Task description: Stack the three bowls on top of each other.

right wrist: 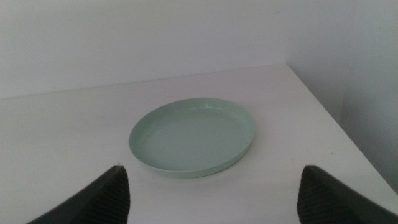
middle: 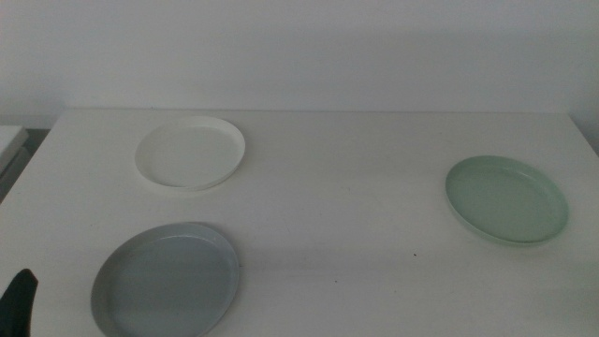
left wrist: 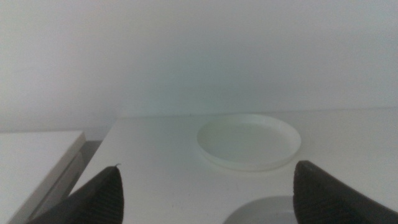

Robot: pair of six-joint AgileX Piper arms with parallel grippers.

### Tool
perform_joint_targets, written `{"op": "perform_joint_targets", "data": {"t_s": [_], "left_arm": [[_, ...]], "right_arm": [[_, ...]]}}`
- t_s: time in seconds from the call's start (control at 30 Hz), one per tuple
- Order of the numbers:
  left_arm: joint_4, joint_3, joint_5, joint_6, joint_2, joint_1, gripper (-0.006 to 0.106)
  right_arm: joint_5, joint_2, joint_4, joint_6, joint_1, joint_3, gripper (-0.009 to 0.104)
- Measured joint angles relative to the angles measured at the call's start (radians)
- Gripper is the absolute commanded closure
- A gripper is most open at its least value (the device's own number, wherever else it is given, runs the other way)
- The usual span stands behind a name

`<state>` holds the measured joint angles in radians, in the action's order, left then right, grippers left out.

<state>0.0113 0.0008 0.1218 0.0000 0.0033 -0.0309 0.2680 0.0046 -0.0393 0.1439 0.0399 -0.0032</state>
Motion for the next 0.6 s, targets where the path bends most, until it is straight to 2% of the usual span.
{"op": "perform_joint_targets", "data": {"t_s": [0.37,0.6], "left_arm": [[0.000,-0.018,0.039,0.000,0.000,0.000,0.007],[-0.011,-0.324,0.323,0.000,0.216,0.009,0.007]], "right_arm": [[0.000,0.000,0.000,0.000,0.000,0.000,0.020],[0.000,0.000,0.000,0.000,0.000,0.000,0.020]]}}
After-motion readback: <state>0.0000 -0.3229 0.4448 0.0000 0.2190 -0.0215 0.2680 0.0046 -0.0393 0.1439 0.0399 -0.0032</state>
